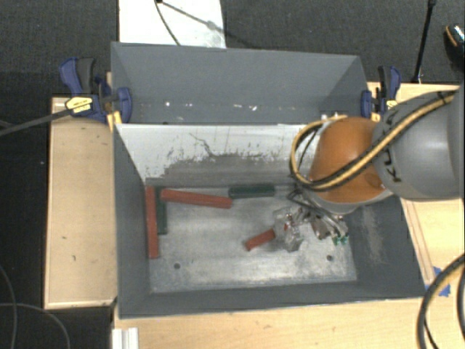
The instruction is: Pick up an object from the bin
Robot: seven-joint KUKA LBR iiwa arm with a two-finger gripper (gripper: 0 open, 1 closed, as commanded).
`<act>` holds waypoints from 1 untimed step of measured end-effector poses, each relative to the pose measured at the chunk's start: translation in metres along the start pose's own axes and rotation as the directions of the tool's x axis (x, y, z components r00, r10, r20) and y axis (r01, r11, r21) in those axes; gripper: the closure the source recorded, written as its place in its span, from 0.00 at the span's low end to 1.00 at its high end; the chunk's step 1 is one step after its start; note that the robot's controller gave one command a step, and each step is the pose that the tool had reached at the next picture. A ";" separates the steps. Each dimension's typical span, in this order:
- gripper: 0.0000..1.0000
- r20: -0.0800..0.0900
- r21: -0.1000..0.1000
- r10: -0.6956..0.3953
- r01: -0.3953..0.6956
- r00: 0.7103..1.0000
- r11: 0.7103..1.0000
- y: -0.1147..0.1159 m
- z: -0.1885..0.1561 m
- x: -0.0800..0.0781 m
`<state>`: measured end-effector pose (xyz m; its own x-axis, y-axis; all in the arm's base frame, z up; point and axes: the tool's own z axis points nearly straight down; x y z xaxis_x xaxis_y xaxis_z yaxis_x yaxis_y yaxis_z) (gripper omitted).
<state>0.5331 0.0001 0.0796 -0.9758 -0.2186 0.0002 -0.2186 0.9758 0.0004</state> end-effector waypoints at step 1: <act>0.00 0.000 0.000 -0.003 0.003 1.000 1.000 0.000 0.000 0.000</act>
Offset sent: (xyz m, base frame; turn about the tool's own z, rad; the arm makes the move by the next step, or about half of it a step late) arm 0.0000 0.0000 0.0000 0.0000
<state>0.5331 0.0000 0.0796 -0.9751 -0.2217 0.0002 -0.2217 0.9751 0.0001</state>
